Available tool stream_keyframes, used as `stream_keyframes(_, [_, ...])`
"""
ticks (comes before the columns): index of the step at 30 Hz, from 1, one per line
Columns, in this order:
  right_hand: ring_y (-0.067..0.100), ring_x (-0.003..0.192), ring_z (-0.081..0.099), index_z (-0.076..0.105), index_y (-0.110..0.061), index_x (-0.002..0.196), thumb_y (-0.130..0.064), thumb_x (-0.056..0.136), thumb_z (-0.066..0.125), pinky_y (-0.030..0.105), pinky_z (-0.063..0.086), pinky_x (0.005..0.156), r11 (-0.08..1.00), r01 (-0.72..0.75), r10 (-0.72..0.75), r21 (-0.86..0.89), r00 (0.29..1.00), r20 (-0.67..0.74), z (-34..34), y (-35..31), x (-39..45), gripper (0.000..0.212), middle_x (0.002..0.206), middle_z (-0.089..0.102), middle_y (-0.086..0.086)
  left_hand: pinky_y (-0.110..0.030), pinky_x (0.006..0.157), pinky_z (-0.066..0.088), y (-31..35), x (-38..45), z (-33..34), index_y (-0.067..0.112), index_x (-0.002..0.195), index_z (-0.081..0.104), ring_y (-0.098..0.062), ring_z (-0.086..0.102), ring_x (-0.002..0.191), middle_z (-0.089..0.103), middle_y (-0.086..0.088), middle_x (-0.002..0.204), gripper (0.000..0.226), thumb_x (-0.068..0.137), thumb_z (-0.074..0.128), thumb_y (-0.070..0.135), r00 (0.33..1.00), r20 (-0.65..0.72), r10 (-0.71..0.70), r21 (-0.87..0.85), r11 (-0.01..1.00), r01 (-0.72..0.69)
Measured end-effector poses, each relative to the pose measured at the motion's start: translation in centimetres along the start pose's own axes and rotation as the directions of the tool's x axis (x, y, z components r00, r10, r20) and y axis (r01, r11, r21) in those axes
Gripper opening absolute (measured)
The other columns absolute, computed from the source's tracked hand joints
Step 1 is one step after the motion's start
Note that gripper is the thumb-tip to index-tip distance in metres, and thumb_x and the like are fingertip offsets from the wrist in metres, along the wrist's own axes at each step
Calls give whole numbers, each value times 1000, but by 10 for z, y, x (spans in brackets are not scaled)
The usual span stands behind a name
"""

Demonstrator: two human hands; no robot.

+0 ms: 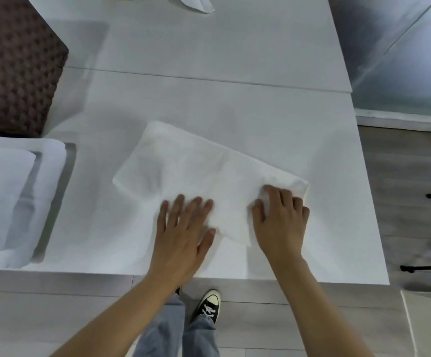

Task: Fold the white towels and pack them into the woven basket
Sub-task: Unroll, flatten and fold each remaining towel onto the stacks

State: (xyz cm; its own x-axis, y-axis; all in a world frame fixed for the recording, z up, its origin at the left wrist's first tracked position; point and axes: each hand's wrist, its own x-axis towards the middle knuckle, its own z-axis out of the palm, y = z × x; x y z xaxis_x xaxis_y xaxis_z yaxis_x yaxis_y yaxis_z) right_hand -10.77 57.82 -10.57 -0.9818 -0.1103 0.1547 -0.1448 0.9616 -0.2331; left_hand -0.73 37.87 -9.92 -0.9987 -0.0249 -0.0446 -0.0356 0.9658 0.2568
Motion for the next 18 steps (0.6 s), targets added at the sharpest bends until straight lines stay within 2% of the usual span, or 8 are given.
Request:
stream_keyframes(4, [29, 76, 51, 70, -20, 100, -32, 94, 55, 42, 35, 79, 1000, 5, -7, -30, 999, -46, -12, -17, -43, 20, 82, 61, 1, -58, 120, 16, -18, 23, -5, 25, 151, 41, -36, 24, 150, 37, 0, 159, 61, 102, 26, 59, 996, 19, -87, 66, 994, 86])
stream_keyframes(8, [25, 79, 55, 72, -20, 97, -31, 95, 58, 44, 38, 87, 987, 142, -141, 73, 990, -17, -16, -43, -95, 18, 84, 66, -2, -54, 122, 14, -34, 36, 1, 29, 157, 25, -35, 9, 154, 14, 3, 168, 68, 98, 26, 63, 993, 83, -85, 64, 995, 79])
stream_keyframes(11, [25, 91, 59, 73, -20, 106, -31, 92, 65, 46, 39, 97, 973, 166, -165, 159, 986, -21, -10, -47, -115, 20, 100, 67, -3, -51, 123, 16, -37, 29, 6, 30, 160, 16, -34, 4, 155, 4, 3, 169, 68, 100, 28, 60, 996, 73, -42, 33, 999, 40])
stream_keyframes(13, [28, 115, 61, 74, -19, 118, -40, 89, 72, 52, 36, 110, 964, 190, -192, 187, 981, -9, -3, -37, -122, 36, 120, 66, 2, -50, 123, 18, -37, 22, 6, 28, 160, 17, -34, 6, 155, 7, 0, 169, 66, 102, 29, 58, 998, 45, -37, 40, 999, 35])
stream_keyframes(15, [27, 141, 47, 66, -20, 137, -55, 87, 73, 60, 28, 117, 942, 259, -275, 211, 960, 48, 1, -19, -126, 62, 145, 56, 5, -50, 121, 22, -35, 12, 3, 24, 159, 26, -34, 12, 154, 14, -6, 168, 64, 103, 36, 54, 1000, 2, -15, 26, 1000, 15])
stream_keyframes(18, [23, 153, 29, 46, -21, 153, -63, 86, 71, 62, 24, 119, 894, 377, -418, 242, 896, 151, -1, 5, -125, 83, 162, 36, 4, -55, 117, 27, -28, -22, 2, 18, 152, 42, -36, 24, 150, 27, -13, 163, 64, 99, 51, 53, 989, -46, 142, -13, 990, -142])
